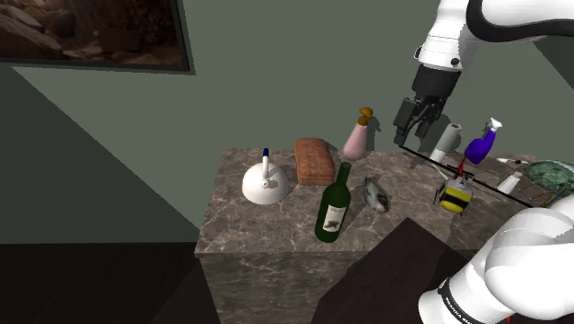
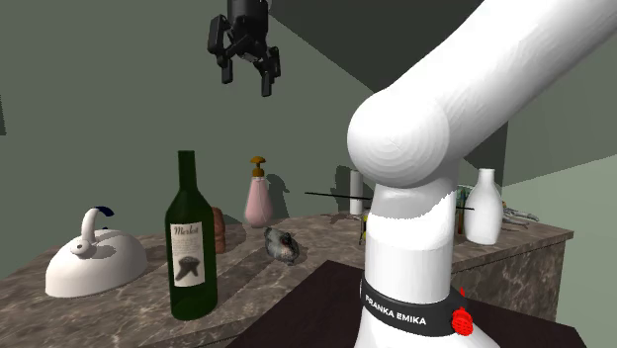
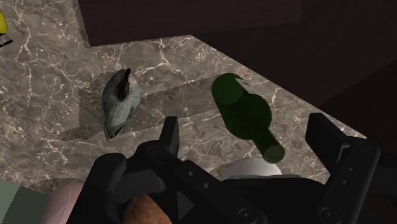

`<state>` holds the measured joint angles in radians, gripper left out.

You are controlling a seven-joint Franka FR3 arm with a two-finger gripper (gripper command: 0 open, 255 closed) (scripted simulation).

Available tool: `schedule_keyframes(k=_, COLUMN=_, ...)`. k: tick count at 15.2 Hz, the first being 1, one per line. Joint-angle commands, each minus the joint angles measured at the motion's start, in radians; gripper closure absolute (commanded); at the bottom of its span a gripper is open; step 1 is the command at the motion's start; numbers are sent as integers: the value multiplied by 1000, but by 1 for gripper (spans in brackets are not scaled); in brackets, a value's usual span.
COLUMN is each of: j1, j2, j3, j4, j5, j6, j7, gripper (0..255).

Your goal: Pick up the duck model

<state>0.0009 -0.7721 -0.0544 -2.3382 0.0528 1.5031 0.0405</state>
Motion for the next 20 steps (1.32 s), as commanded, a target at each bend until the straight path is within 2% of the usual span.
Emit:
schedule_keyframes(k=1, j1=0, j2=0, j3=0, j4=0, j5=0, j6=0, j7=0, gripper=0)
schedule_keyframes(k=11, j1=-61, j2=110, j3=-93, j4=-211, j5=-65, j6=351, j7=-65, gripper=0)
schedule_keyframes(k=20, j1=-100, j2=350, j3=-193, j4=-286, j5=-86, j6=695, j7=-135, gripper=0)
